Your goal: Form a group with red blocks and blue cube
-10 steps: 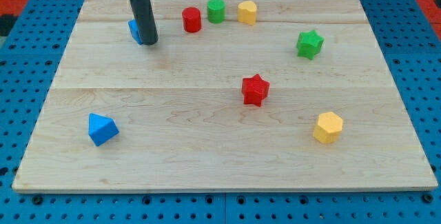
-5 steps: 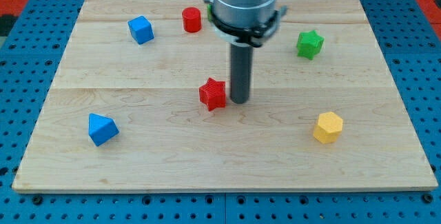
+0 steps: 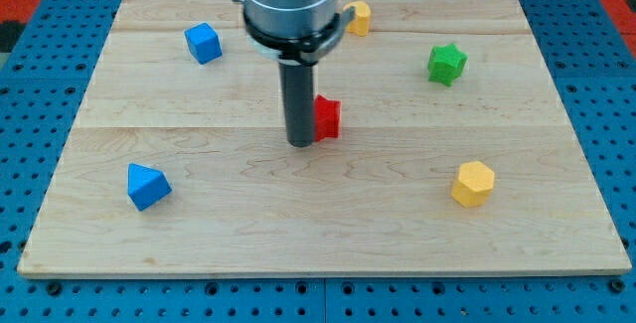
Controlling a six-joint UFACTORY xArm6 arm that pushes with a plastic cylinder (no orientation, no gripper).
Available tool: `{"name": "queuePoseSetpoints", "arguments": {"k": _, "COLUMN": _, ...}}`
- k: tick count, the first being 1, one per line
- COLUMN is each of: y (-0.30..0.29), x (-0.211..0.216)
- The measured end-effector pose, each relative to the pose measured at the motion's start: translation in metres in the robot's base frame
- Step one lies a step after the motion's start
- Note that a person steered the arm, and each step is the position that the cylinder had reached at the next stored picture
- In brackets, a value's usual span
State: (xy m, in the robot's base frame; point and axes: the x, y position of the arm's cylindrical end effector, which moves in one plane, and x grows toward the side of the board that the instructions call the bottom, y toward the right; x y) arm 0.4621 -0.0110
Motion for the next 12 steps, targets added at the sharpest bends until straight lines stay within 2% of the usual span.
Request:
{"name": "queuePoseSetpoints", "arguments": {"k": 2, "y": 0.068, "x": -0.014}}
{"name": "queuePoseSetpoints", "arguments": {"k": 3, "y": 0.026, "x": -0.035}}
{"name": "queuePoseSetpoints", "arguments": {"k": 4, "y": 0.005, "x": -0.082}}
{"name": "queuePoseSetpoints", "arguments": {"k": 5, "y": -0.01, "x": -0.109}}
{"name": "queuePoseSetpoints", "arguments": {"k": 6, "y": -0.069, "x": -0.066}}
{"name": "queuePoseSetpoints", "arguments": {"k": 7, "y": -0.142, "x": -0.094}}
{"name": "queuePoseSetpoints", "arguments": {"k": 8, "y": -0.185, "x": -0.134}}
{"name": "queuePoseSetpoints", "arguments": {"k": 9, "y": -0.135, "x": -0.165}}
{"name": "queuePoseSetpoints", "arguments": {"k": 10, "y": -0.118, "x": -0.177}}
{"name": "queuePoseSetpoints", "arguments": {"k": 11, "y": -0.123, "x": -0.124}}
{"name": "queuePoseSetpoints", "arguments": {"k": 12, "y": -0.072, "x": -0.077}}
